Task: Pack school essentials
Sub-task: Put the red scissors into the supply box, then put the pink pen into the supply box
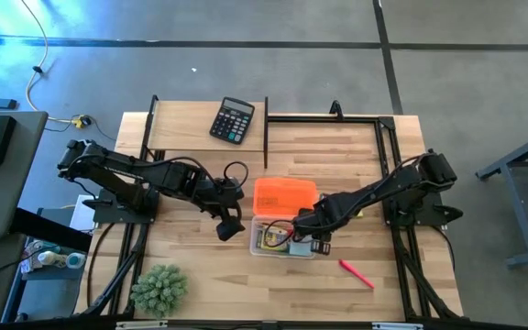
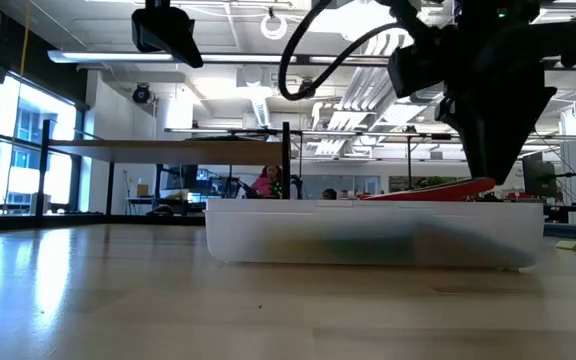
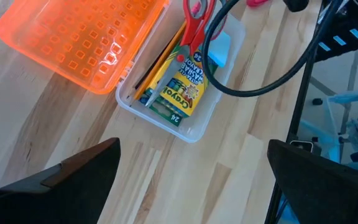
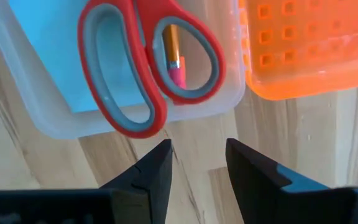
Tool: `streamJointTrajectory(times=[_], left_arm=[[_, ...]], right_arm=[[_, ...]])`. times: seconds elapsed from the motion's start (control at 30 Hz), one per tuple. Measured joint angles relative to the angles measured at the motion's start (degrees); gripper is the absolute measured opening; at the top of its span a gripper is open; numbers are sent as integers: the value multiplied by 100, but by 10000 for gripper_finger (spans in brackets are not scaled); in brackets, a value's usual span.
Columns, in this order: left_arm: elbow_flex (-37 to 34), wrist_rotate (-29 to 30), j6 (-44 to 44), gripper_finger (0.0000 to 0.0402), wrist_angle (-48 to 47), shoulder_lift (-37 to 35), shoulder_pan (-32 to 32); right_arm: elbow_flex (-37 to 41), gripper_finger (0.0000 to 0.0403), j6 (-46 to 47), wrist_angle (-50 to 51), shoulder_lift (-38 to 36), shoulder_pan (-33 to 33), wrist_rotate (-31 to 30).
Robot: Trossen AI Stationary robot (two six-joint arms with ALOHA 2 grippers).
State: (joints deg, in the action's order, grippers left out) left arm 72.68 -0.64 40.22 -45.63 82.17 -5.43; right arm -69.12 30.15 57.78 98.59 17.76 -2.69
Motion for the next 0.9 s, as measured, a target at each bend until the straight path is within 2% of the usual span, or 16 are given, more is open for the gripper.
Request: streamJointTrajectory(times=[0.37,0.9], left_arm=[[-1,0,-143,395,0,0,0],[0,-2,-360,395,2,0,2]], right_arm=[[-2,142,9,-500,0,0,228],[-13,142,525,327,-175,-101,155]])
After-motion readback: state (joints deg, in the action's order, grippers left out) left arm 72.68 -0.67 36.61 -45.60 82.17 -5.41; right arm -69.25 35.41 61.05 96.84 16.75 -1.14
